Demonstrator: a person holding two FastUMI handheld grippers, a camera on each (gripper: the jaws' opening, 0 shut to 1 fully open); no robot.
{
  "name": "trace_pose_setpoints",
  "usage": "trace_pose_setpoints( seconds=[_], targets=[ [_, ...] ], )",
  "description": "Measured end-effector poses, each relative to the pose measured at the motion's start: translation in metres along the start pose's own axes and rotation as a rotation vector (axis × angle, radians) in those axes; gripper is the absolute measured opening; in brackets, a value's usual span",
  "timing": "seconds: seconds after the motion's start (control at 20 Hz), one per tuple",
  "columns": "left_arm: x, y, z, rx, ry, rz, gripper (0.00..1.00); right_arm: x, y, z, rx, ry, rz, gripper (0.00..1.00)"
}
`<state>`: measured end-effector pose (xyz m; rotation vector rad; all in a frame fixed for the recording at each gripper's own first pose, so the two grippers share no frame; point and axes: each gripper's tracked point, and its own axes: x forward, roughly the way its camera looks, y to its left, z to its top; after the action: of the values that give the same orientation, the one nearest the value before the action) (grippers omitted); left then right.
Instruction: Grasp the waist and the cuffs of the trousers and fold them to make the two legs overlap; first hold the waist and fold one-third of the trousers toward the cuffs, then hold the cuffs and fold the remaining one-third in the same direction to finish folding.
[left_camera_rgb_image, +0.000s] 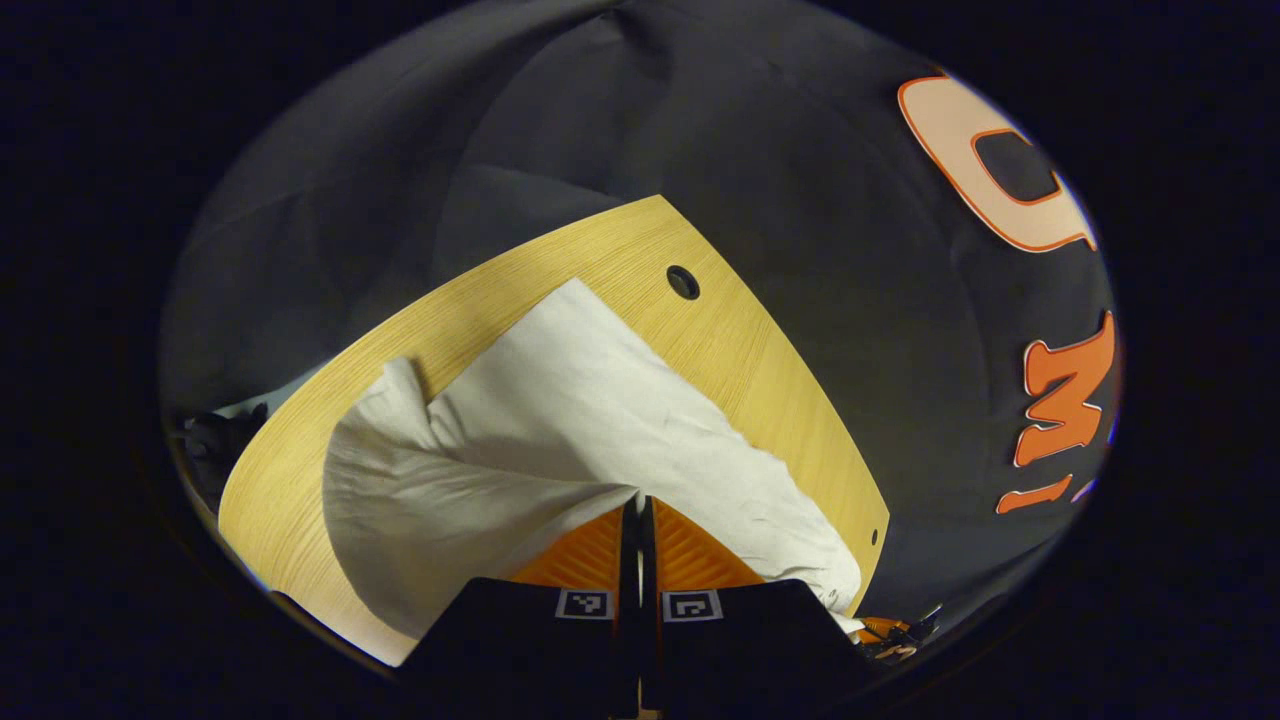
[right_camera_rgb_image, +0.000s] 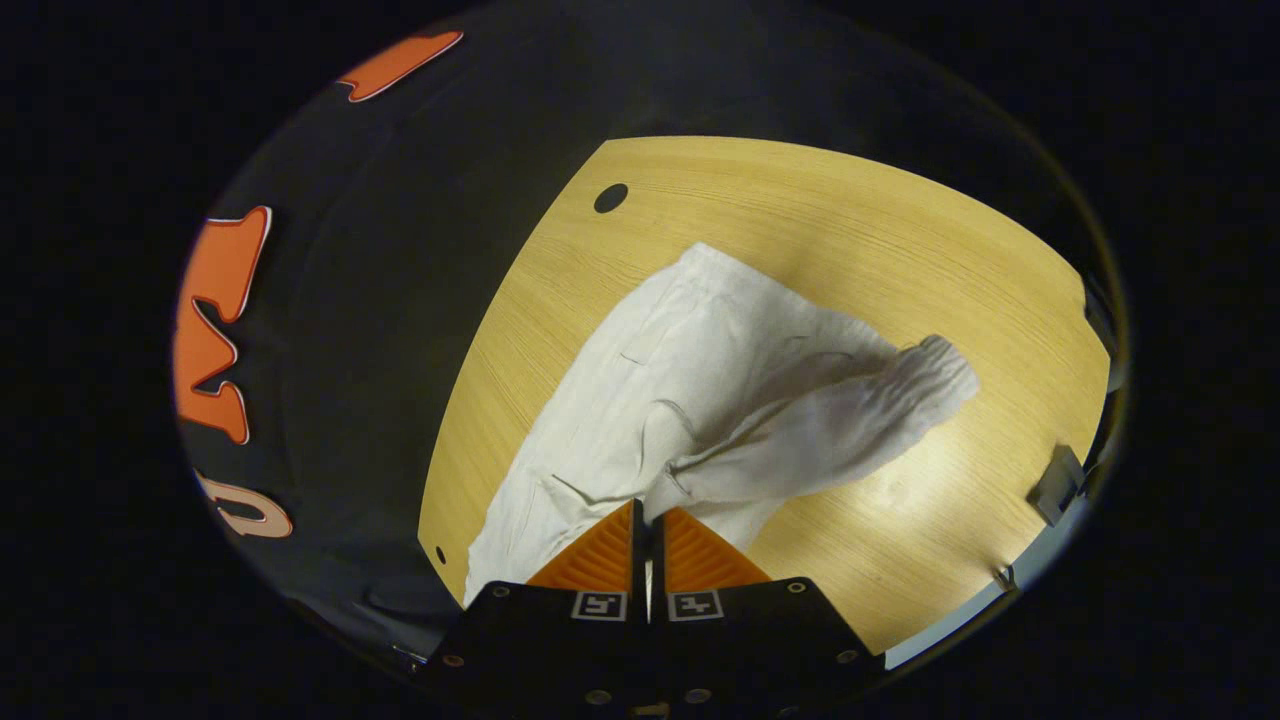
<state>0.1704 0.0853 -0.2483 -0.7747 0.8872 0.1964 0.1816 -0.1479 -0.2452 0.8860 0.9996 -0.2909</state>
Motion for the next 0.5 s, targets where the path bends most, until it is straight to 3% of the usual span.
trace_pose_setpoints(
  seconds=[0.25,0.5],
  targets=[
    [0.063,-0.03,0.04,0.028,-0.009,0.03,0.04,0.049,0.047,0.041,-0.068,0.027,-0.012,0.01],
    [0.111,-0.025,0.054,0.015,0.028,0.086,0.04,0.093,0.054,0.066,-0.055,0.093,-0.038,0.01]
  ],
)
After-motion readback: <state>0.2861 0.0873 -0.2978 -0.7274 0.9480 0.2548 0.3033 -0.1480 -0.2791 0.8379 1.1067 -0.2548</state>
